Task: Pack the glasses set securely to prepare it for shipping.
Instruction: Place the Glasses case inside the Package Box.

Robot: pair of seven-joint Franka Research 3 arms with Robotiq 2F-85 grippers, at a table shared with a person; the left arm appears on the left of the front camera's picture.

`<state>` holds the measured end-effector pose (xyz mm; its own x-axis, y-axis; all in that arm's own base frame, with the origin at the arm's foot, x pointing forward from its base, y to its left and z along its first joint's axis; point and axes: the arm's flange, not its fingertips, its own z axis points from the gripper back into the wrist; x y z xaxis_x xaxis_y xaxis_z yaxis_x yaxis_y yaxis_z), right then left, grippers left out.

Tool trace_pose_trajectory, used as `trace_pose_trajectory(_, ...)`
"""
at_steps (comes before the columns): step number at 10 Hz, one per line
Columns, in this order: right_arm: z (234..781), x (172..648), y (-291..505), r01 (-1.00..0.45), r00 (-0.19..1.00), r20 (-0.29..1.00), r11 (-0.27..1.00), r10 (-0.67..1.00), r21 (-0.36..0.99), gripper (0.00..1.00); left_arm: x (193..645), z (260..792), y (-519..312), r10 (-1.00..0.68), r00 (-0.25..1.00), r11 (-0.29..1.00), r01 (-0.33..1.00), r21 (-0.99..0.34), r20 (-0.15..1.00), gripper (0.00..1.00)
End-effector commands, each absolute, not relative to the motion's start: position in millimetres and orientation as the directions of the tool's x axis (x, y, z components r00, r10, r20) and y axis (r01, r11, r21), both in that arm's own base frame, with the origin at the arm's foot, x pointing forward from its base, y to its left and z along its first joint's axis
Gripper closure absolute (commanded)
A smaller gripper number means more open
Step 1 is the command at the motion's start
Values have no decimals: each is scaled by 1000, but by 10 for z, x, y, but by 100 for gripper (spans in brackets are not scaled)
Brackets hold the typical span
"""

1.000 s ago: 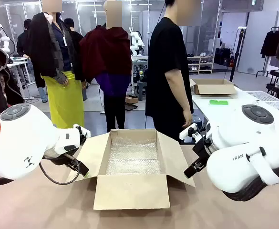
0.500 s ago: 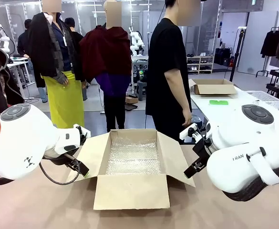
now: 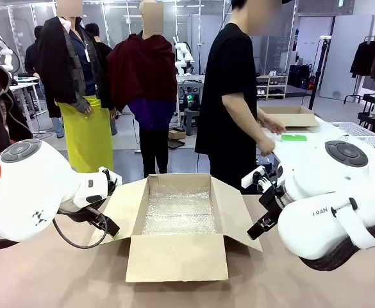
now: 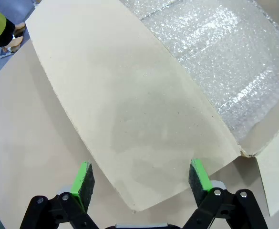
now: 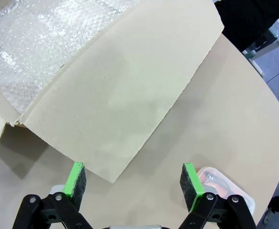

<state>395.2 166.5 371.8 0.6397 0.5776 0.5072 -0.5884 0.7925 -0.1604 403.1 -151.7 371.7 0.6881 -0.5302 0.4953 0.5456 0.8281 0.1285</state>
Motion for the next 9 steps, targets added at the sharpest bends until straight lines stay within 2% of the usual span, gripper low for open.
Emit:
trace_pose_trajectory(1, 3876, 3969, 1540, -599, 632, 480, 777, 608, -196, 0, 4014, 3974, -1392, -547, 672, 811, 572, 119, 498, 0)
trace_pose_trajectory(3, 4177, 4059, 1136, -678, 621, 382, 714, 685, -178, 0, 3884, 4522, -1095, -574, 649, 764, 643, 43, 500, 0)
trace_pose_trajectory(5, 4442, 4144, 812, -793, 533, 302, 591, 790, -148, 0, 3681, 4966, -897, -627, 602, 683, 730, -25, 494, 0)
trace_pose_trajectory(8, 4581, 4247, 518, -918, 352, 224, 382, 909, -108, 0, 3448, 5586, -605, -649, 494, 573, 817, -55, 578, 0)
trace_pose_trajectory(9, 4603, 4259, 481, -929, 332, 205, 357, 921, -95, 0, 3408, 5661, -562, -644, 477, 561, 826, -55, 598, 0)
